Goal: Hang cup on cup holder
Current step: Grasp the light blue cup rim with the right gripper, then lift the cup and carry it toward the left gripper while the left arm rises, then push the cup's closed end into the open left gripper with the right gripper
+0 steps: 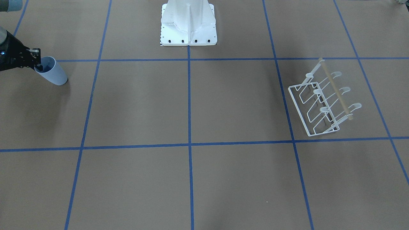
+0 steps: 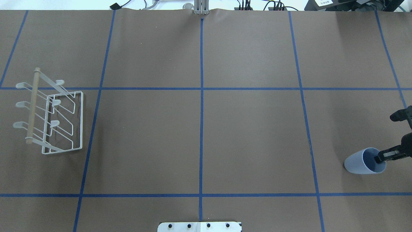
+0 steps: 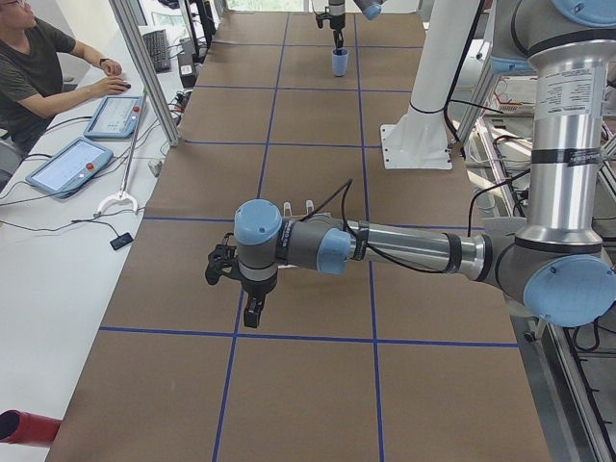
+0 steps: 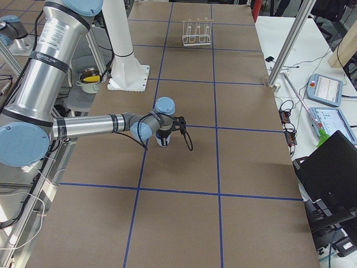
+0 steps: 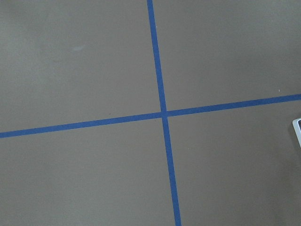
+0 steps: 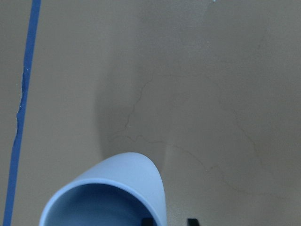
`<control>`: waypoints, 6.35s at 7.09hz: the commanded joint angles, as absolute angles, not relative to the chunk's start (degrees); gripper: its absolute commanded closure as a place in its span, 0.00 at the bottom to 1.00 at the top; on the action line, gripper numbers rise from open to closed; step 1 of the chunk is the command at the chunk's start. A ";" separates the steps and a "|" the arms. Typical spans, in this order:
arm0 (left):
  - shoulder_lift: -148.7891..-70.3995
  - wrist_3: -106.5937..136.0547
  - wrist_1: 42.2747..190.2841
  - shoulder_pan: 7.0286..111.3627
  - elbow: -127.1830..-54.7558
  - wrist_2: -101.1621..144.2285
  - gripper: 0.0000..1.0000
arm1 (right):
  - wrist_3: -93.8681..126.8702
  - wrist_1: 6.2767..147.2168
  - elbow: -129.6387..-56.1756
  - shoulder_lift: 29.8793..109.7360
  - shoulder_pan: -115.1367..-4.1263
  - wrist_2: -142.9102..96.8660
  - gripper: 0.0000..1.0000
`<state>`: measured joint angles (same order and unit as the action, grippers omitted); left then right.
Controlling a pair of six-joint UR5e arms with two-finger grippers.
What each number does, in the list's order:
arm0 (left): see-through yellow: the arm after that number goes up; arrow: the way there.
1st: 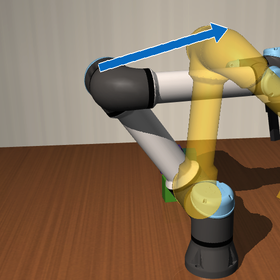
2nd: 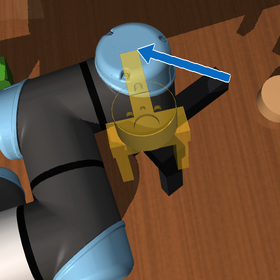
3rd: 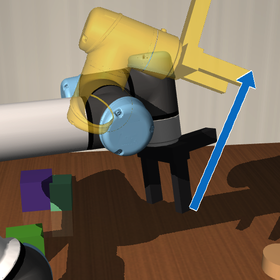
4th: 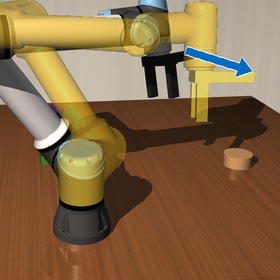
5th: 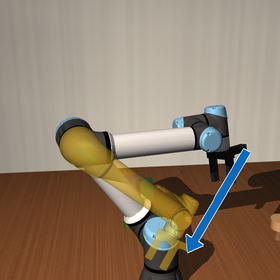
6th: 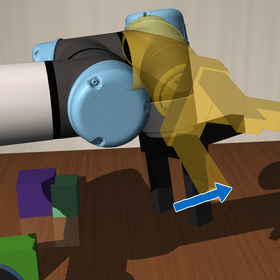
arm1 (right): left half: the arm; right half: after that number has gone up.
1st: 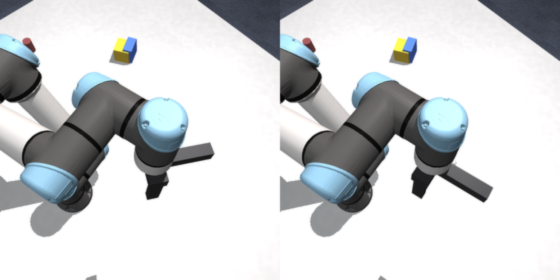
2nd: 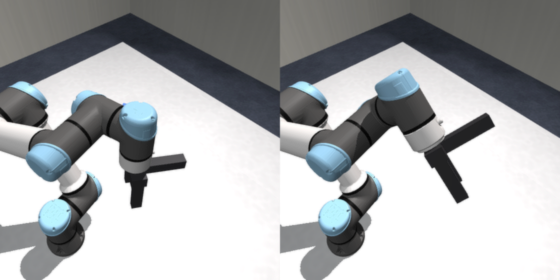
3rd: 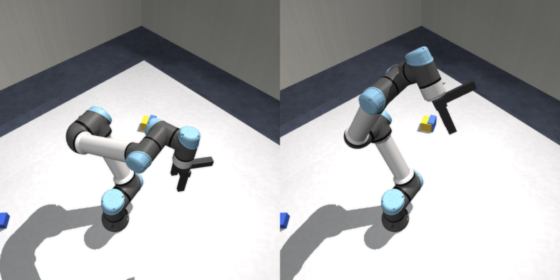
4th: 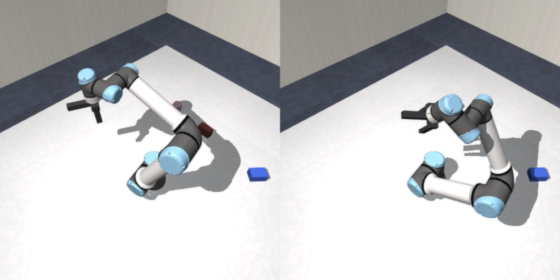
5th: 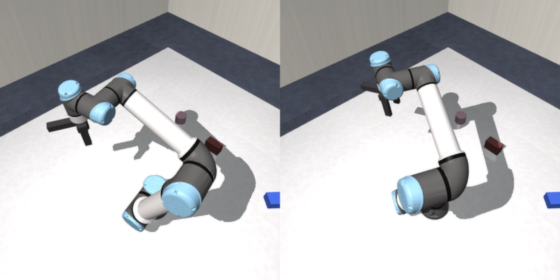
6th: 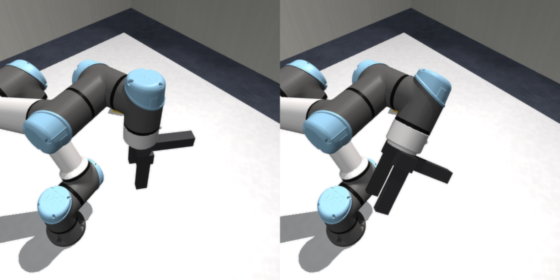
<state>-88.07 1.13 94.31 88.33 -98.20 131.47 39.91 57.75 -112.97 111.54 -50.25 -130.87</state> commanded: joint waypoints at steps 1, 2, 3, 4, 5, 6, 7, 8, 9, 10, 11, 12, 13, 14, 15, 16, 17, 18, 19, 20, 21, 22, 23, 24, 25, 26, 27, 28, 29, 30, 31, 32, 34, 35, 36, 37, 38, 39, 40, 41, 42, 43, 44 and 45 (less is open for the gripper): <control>-88.15 1.14 94.31 88.33 -98.87 131.57 0.02 | 40.17 57.74 -112.77 111.18 -59.00 -142.32 1.00; -88.15 3.14 94.39 88.33 -99.92 133.92 0.02 | 40.25 57.66 -112.76 109.62 -61.67 -143.51 1.00; -88.85 10.82 96.31 87.98 -100.02 138.73 0.02 | 40.34 57.57 -112.50 107.42 -61.70 -143.53 1.00; -88.86 18.90 103.46 86.50 -99.85 143.56 0.02 | 45.48 58.00 -111.89 102.18 -61.70 -143.53 1.00; -88.94 28.21 111.63 84.05 -99.76 145.18 0.02 | 56.58 57.14 -109.97 95.95 -61.70 -143.53 1.00; -89.03 36.91 119.63 80.89 -99.41 144.76 0.02 | 64.08 54.78 -109.69 92.76 -61.61 -143.44 1.00; -90.16 43.44 124.58 78.51 -98.88 144.58 0.02 | 70.60 51.71 -109.43 89.85 -61.52 -143.26 1.00; -92.26 48.12 124.98 77.01 -98.79 144.49 0.02 | 77.80 49.94 -109.51 86.43 -61.18 -142.74 1.00; -94.20 52.25 124.98 76.04 -98.88 144.49 0.02 | 86.22 47.31 -109.77 84.05 -59.78 -139.08 1.00; -95.61 55.25 124.98 75.59 -98.88 144.49 0.02 | 94.57 43.11 -109.95 83.59 -55.68 -131.39 1.00; -97.54 59.63 125.07 74.37 -99.23 144.49 0.02 | 99.01 37.67 -109.43 83.50 -51.72 -126.35 1.00; -99.47 65.94 126.72 72.53 -99.40 144.49 0.02 | 103.23 35.53 -109.25 81.58 -49.50 -124.30 1.00; -100.45 72.36 131.00 70.94 -99.32 144.49 0.02 | 108.14 35.42 -109.25 77.56 -47.66 -123.15 1.00; -102.11 79.38 134.61 69.88 -99.32 144.49 0.02 | 112.54 32.98 -109.16 75.43 -44.24 -119.57 1.00; -104.57 85.89 137.95 67.87 -98.97 144.41 0.02 | 114.07 27.13 -108.90 75.15 -39.08 -114.22 1.00; -106.07 91.35 141.03 65.94 -98.88 143.62 0.02 | 115.13 24.29 -107.77 73.58 -36.50 -111.47 1.00; -106.34 95.41 146.55 64.00 -98.79 143.61 0.02 | 116.88 23.04 -107.06 70.95 -36.04 -111.27 1.00; -106.70 102.32 152.95 60.85 -98.62 142.83 0.02 | 119.16 22.51 -107.05 69.01 -35.08 -111.36 1.00; -107.40 109.53 160.06 57.69 -98.61 139.17 0.02 | 120.31 21.46 -107.22 67.60 -34.46 -111.44 1.00; -107.75 115.78 164.66 54.61 -98.61 137.91 0.02 | 120.84 18.57 -107.23 67.33 -33.67 -111.27 1.00; -108.97 120.71 168.80 54.06 -98.44 134.25 0.02 | 121.02 17.07 -107.14 66.89 -32.88 -111.36 1.00; -109.51 125.72 174.75 51.79 -97.83 128.81 0.02 | 123.90 14.79 -107.14 66.62 -31.83 -111.36 1.00; -110.29 129.25 181.43 50.11 -96.43 124.67 0.02 | 125.67 12.33 -107.14 66.36 -31.73 -111.27 1.00; -110.65 135.99 183.67 49.92 -96.59 124.54 0.02 | 125.77 12.13 -107.14 65.92 -31.64 -111.27 1.00; -110.83 136.75 185.69 49.92 -96.59 124.28 0.02 | 125.86 10.48 -107.14 65.92 -31.38 -111.18 1.00; -111.35 138.15 185.89 49.92 -97.03 124.36 0.02 | 128.03 10.11 -107.14 65.57 -31.38 -111.18 1.00; -111.79 141.91 188.06 49.83 -96.94 124.28 0.02 | 129.19 8.19 -107.14 65.22 -31.55 -111.09 1.00; -111.71 143.42 190.70 50.10 -97.20 124.28 0.02 | 130.50 6.61 -106.27 65.13 -31.38 -111.09 1.00; -111.36 146.92 193.07 49.92 -96.34 124.19 0.02 | 131.13 4.68 -106.87 65.13 -31.55 -111.27 1.00; -111.71 147.39 193.44 49.92 -96.94 124.19 0.02 | 132.35 3.70 -106.53 65.04 -31.38 -111.18 1.00; -112.06 147.48 193.71 49.75 -97.38 124.19 0.02 | 132.36 3.69 -106.00 64.26 -31.03 -111.01 1.00; -112.32 147.57 193.62 49.57 -98.86 124.19 0.02 | 132.45 3.69 -105.39 63.38 -30.42 -110.83 1.00; -112.41 147.66 193.62 48.00 -99.92 124.19 0.02 | 132.80 3.52 -105.47 62.32 -29.62 -108.91 1.00; -112.41 147.57 193.54 46.60 -100.37 124.19 0.02 | 133.06 3.60 -105.38 61.18 -29.36 -107.85 1.00; -112.50 147.66 193.54 46.58 -100.89 124.19 0.02 | 133.33 3.69 -105.29 60.91 -28.31 -107.23 1.00; -112.50 147.74 193.54 46.41 -101.16 124.19 0.02 | 133.42 3.60 -105.29 60.91 -27.69 -107.05 1.00; -112.41 151.66 193.62 46.23 -102.21 124.19 0.02 | 133.42 3.60 -105.29 60.82 -27.34 -106.62 1.00; -112.50 152.48 193.62 46.23 -102.91 124.28 0.02 | 133.33 3.60 -105.29 60.82 -27.16 -106.44 1.00; -112.67 152.66 193.54 46.14 -103.53 124.19 0.02 | 133.33 3.60 -105.29 60.82 -26.98 -106.26 1.00; -112.76 152.58 193.54 46.06 -103.54 124.19 0.02 | 133.42 3.60 -105.29 60.73 -26.90 -105.91 1.00; -112.76 152.58 193.54 46.05 -103.27 124.19 0.02 | 133.42 3.69 -105.29 60.38 -26.11 -104.17 1.00; -112.76 152.58 193.45 45.71 -103.10 124.19 0.02 | 133.33 3.69 -105.21 60.38 -25.58 -103.54 1.00; -112.76 152.58 193.53 45.09 -102.92 124.19 0.02 | 133.42 3.69 -104.94 59.77 -25.58 -103.19 1.00; -112.76 152.58 193.54 44.91 -103.35 124.19 0.02 | 133.33 3.69 -104.68 59.68 -25.49 -103.01 1.00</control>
<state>-112.76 152.58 193.51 45.28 -103.12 124.19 133.38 3.69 -104.97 59.96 -25.65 -103.40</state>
